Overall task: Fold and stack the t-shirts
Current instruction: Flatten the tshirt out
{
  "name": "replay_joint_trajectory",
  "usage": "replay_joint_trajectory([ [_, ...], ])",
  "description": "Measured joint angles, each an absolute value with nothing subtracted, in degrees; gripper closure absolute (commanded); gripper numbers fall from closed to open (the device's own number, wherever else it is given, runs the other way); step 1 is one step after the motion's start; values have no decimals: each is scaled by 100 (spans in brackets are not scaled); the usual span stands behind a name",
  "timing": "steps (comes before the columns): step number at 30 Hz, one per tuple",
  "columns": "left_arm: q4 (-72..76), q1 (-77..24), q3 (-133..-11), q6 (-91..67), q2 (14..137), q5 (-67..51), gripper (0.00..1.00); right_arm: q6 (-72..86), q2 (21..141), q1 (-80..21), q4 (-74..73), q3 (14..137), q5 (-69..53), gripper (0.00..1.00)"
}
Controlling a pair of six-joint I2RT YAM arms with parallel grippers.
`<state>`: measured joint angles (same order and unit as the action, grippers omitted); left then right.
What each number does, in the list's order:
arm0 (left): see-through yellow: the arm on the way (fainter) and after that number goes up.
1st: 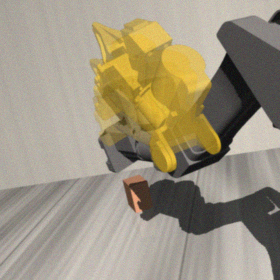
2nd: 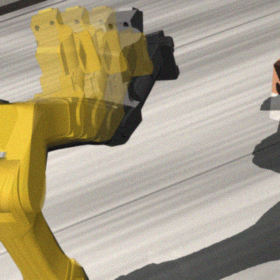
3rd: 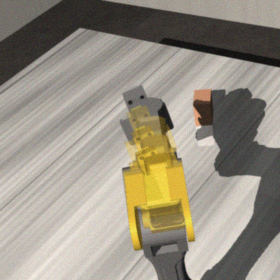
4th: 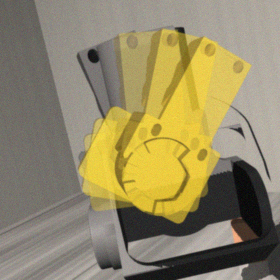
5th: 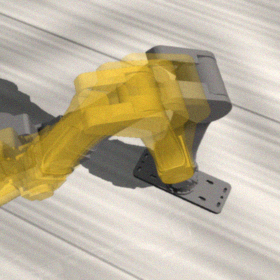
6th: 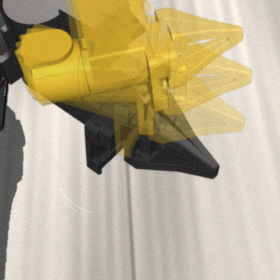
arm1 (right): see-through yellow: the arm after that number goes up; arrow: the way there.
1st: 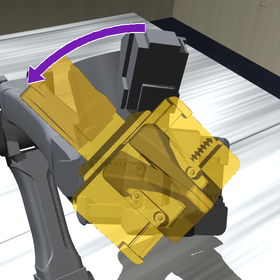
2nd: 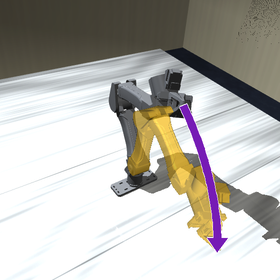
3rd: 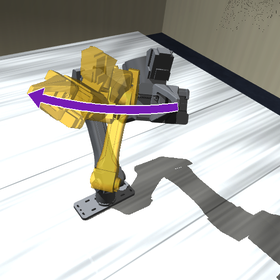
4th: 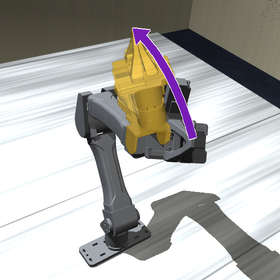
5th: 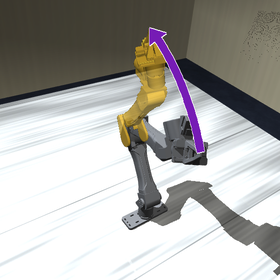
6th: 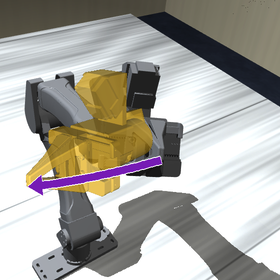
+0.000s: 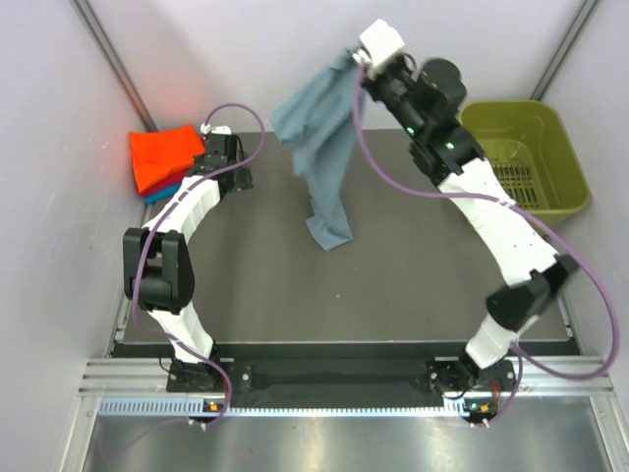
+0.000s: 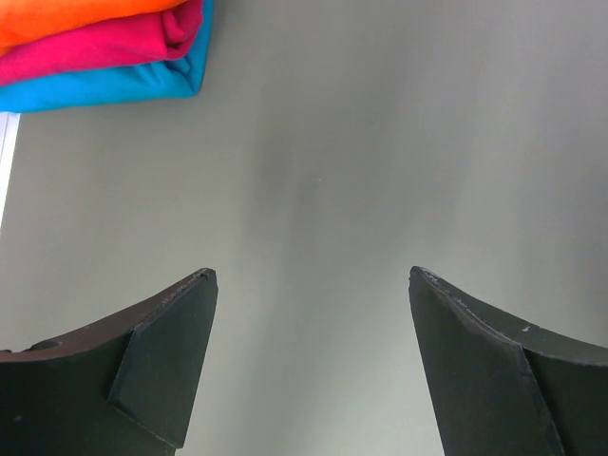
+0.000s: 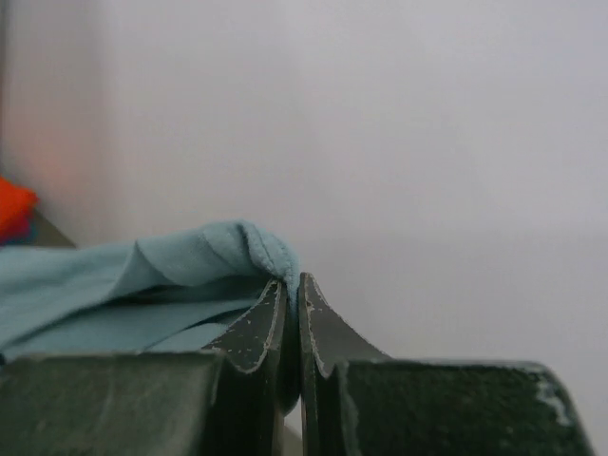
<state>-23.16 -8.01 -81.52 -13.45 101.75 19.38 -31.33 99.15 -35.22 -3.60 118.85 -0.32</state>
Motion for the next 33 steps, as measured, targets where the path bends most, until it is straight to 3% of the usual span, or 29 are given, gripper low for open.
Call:
replay_joint_trajectory([
  [6,-2309,-801,-8108,-1343,10175,1938,13,-2805,8656,-1946,-561,8482,410,100],
  [7,-2311,-801,-8086,-1345,10175,1935,13,-2738,8589,-1747,-768,8023,471,86],
  [8,-2318,-801,-8073,-1345,10175,1933,13,-2659,8554,-1610,-954,7649,517,61],
  [9,-2316,-801,-8066,-1345,10175,1925,13,-2587,8552,-1520,-1173,7358,563,42],
  [10,-2316,-801,-8066,-1345,10175,1905,13,-2512,8554,-1459,-1404,7089,604,16],
  [11,-2311,-801,-8066,-1345,10175,1887,13,-2480,8554,-1431,-1614,6836,622,10],
  [16,-2342,-801,-8068,-1341,10178,1334,14,-2600,8506,-1745,-2040,6580,552,12],
  [21,-2311,-801,-7957,-1396,10191,-384,19,-2652,8591,-2327,-2045,7404,-54,15],
  [27,-2231,-867,-8313,-1564,10982,-2246,9,-2628,9533,-2609,-1531,7889,-366,13],
  [33,-2154,-886,-9323,-1667,12248,-3225,7,-2650,10575,-2609,-1525,7887,-355,11],
])
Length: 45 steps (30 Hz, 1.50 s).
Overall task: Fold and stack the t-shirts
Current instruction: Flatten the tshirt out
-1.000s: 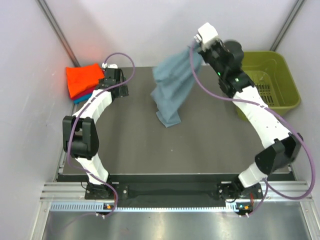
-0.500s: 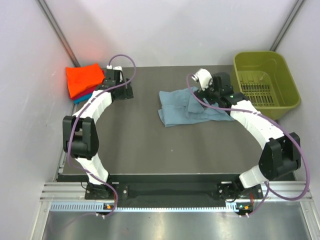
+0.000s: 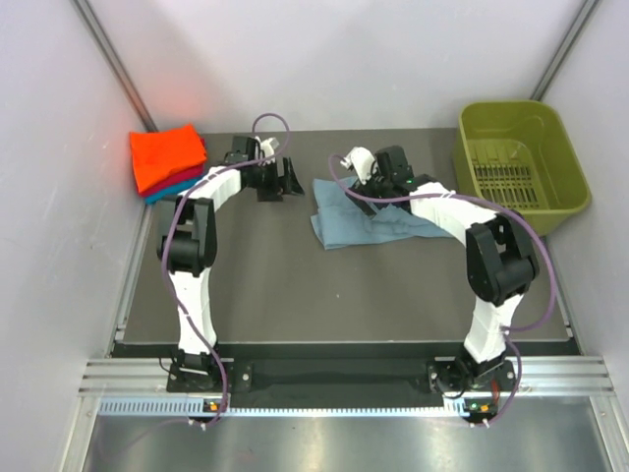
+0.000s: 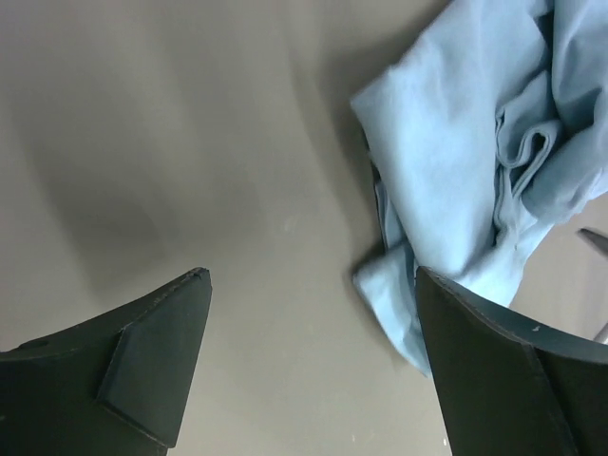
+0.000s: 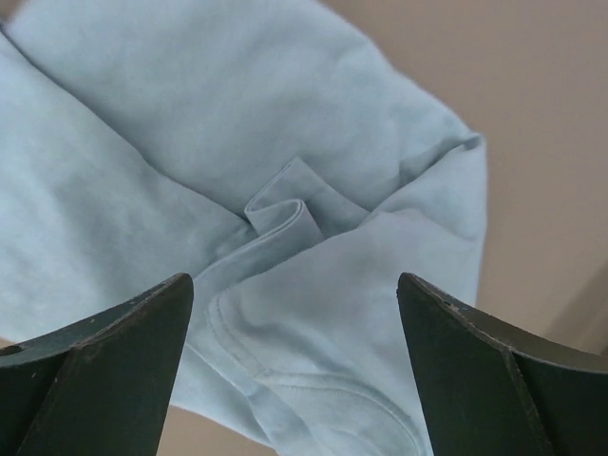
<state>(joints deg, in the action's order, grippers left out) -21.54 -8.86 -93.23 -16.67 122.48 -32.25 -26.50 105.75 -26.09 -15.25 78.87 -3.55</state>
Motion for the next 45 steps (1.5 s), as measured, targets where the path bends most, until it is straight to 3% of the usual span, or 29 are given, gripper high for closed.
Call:
replay_joint_trajectory([
  [11,-2073,-1262,-10324,-1728,13091,-3583,13,-2733,11050,-2569,-1240,8025,-32,12],
  [17,-2051,-1581,-10718,-1702,13498,-3616,27,-2773,11362,-2569,-1157,8044,165,22],
  [20,-2034,-1662,-10779,-1693,13594,-3616,44,-2801,11428,-2558,-1168,8044,226,28],
  [21,-2043,-1675,-10785,-1684,13607,-3601,64,-2810,11428,-2558,-1160,8044,239,35],
  [23,-2067,-1673,-10785,-1688,13627,-3553,90,-2849,11428,-2547,-1153,8055,268,44],
  [24,-2069,-1667,-10785,-1675,13629,-3540,92,-2847,11428,-2539,-1149,8060,281,63],
  [26,-2080,-1660,-10785,-1640,13629,-3507,94,-2891,11428,-2521,-1140,8066,298,83],
  [27,-2082,-1658,-10785,-1636,13629,-3507,94,-2891,11428,-2519,-1133,8066,322,99],
  [29,-2093,-1653,-10785,-1629,13627,-3494,99,-2886,11428,-2506,-1114,8066,384,100],
  [35,-2285,-1522,-10591,-1476,13251,-3319,100,-2969,11327,-2504,-1076,8180,607,100],
  [45,-2582,-711,-10580,-510,10919,-2392,100,-2998,9708,-2486,-1063,9096,587,100],
])
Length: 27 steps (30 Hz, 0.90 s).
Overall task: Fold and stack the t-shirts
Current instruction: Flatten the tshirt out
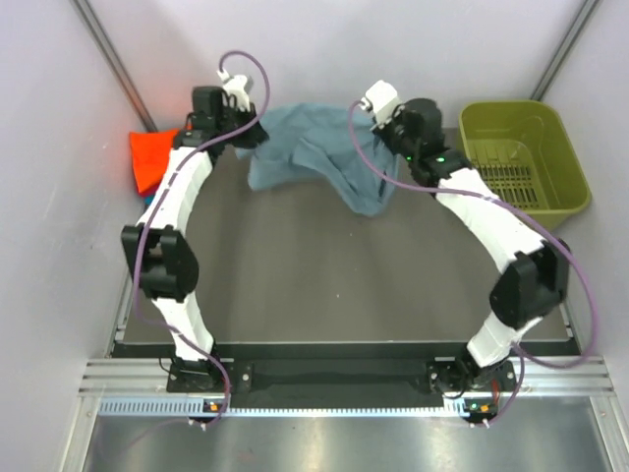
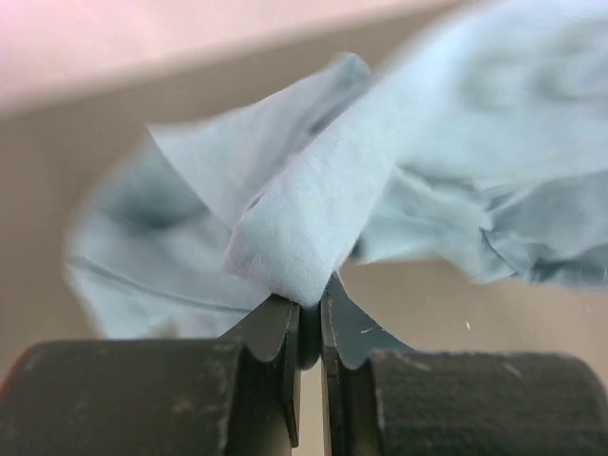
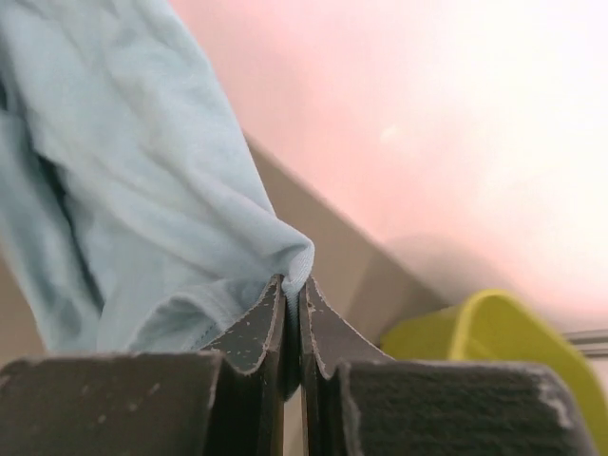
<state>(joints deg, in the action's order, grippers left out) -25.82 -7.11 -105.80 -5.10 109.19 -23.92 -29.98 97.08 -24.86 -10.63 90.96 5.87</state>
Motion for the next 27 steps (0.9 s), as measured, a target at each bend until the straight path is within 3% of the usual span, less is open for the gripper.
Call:
replay_joint_trajectory([
  [9,-2665,-847,-9778,40,8831,-2137,100,-2735,7697,-2488,-1293,8718,196,100],
  [17,-3577,-880,-8812,274,7317,-2126,100,-2174,5942,-2502,-2427,7824,-480,100],
  [22,-4036,-899,-8779,333,6888,-2292,100,-1883,5290,-2508,-2856,7577,-805,100],
  [27,-4042,-902,-8322,475,7011,-2316,100,-1793,5400,-2508,-2611,7004,-854,100],
])
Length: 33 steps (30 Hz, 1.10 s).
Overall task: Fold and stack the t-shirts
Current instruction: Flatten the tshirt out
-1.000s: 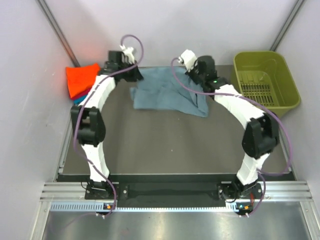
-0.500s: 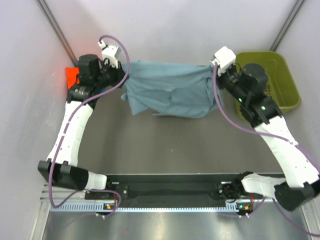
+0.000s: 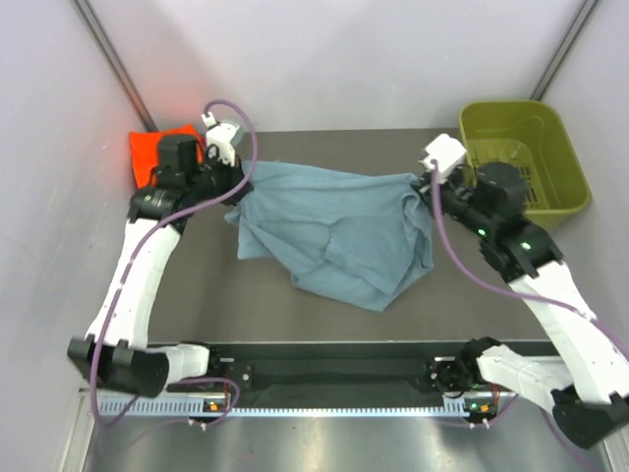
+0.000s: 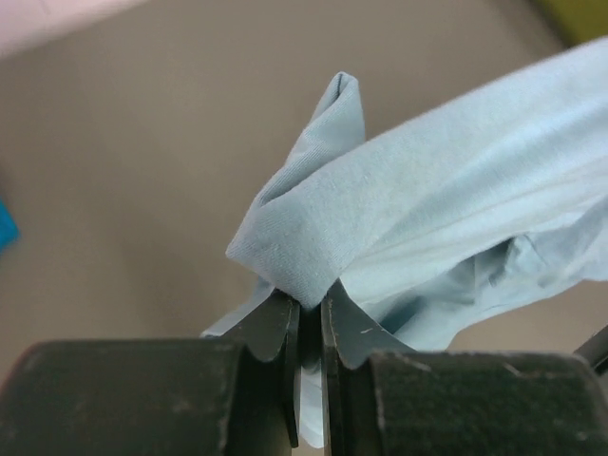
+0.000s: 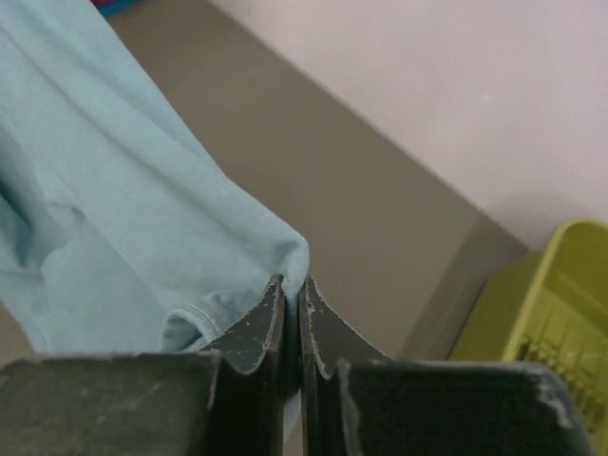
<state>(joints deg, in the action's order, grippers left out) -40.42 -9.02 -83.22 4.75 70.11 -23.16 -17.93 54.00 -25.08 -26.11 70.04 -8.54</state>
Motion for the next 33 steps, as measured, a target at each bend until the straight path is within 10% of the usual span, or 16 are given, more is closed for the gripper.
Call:
replay_joint_trajectory([
  [10,-3682,-878,-7905,760,9896,-2294,98,-1774,8517,-2215,-1653,6466,-908,100],
  [14,-3662,-878,-8742,760,11428,-2283,81,-1769,9835,-1944,-1514,7041,-805,100],
  [15,-3673,-878,-9026,757,11727,-2270,63,-1772,10119,-1892,-1457,7264,-751,100],
  [21,-3900,-860,-11017,620,12877,-2112,34,-1933,10844,-1743,-1323,8230,-309,39],
  [33,-3837,-851,-10057,392,10879,-2110,27,-2016,8700,-1791,-1887,7406,-989,35],
])
